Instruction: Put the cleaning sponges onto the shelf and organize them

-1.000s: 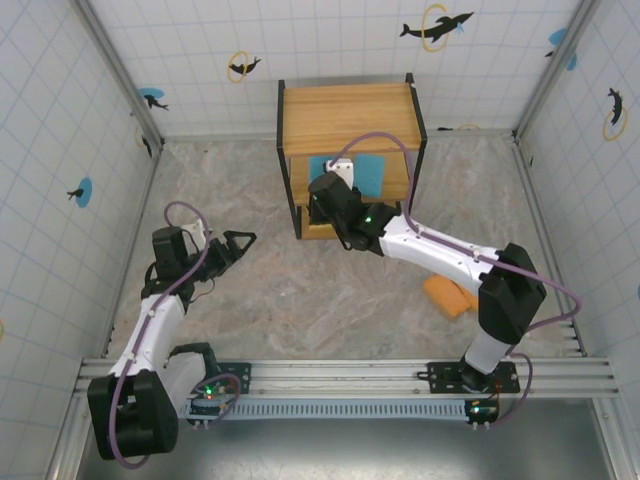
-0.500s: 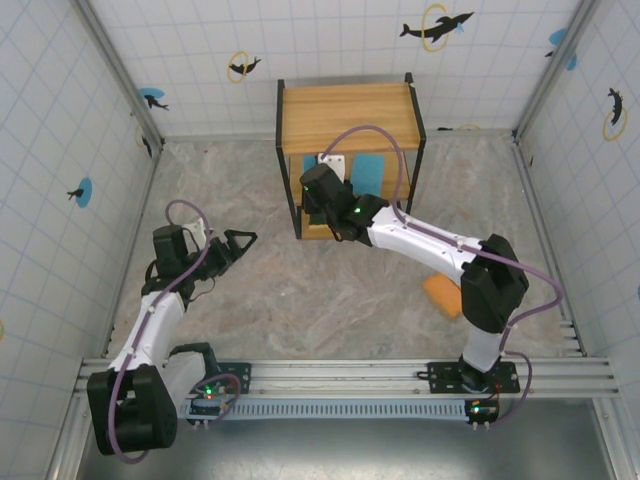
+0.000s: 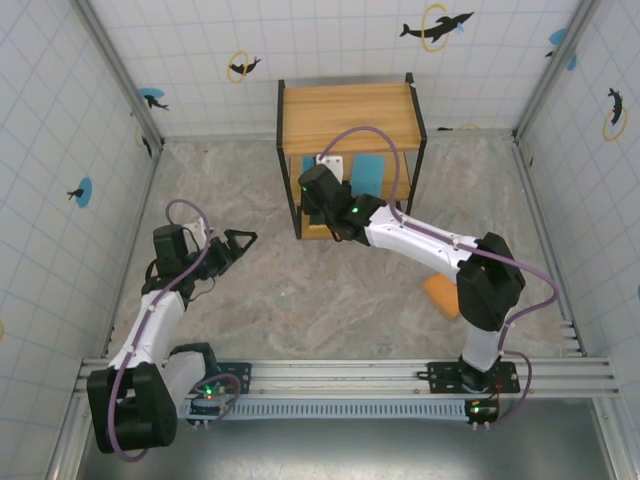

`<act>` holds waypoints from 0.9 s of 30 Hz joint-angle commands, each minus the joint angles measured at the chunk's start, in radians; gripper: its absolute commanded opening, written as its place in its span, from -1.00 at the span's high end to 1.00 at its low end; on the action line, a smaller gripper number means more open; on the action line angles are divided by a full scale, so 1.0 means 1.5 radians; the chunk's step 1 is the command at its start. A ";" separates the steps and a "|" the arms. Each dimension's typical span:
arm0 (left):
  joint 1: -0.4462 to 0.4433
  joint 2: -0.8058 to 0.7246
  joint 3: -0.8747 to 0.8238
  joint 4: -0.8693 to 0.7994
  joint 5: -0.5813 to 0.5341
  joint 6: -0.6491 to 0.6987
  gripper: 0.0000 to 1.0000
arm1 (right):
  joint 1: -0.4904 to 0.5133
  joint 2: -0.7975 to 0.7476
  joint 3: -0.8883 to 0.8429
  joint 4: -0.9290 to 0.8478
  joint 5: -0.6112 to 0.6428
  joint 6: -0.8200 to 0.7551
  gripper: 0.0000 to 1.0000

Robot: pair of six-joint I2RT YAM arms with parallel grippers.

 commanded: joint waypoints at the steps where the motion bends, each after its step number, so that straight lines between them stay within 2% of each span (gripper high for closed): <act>1: -0.003 -0.001 0.018 0.001 0.008 0.012 -0.95 | -0.002 0.013 0.014 0.021 0.022 0.001 -0.31; 9: -0.003 -0.007 0.020 -0.007 0.003 0.013 -0.95 | -0.001 0.015 0.004 0.022 0.031 0.004 -0.39; 27: -0.003 -0.015 0.021 -0.022 -0.005 0.018 -0.95 | 0.001 0.035 -0.005 0.022 0.037 0.007 -0.43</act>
